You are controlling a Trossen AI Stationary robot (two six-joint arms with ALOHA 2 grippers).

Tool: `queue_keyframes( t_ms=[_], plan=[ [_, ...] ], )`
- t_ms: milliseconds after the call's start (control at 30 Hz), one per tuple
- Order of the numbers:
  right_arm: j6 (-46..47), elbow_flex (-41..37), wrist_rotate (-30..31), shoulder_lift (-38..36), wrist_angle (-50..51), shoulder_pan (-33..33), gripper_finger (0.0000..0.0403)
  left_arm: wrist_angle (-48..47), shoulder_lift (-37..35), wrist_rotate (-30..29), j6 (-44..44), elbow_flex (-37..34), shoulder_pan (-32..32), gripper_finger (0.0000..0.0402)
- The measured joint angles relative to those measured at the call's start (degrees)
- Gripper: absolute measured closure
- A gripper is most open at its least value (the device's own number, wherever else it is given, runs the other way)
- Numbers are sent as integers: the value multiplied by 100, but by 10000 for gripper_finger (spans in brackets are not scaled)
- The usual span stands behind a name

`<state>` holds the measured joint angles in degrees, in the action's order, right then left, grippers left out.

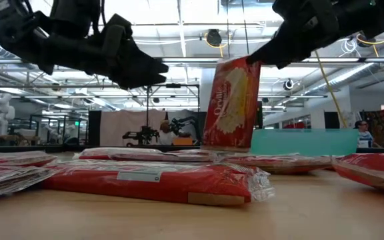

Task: Sort popcorn bags into baskets
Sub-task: Put the red popcorn bag into the light blue bin

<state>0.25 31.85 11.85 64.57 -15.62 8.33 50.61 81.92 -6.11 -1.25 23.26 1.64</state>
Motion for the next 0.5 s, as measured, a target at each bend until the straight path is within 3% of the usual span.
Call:
queue_keyframes(
  t_ms=[267,500],
  plan=[
    [-314,104,-337,449,-662,16,403,512,1126,457,-105,582,124,95],
    [-408,108,-447,704,-751,16,403,522,1792,1523,-192,1090,362,107]
  ],
)
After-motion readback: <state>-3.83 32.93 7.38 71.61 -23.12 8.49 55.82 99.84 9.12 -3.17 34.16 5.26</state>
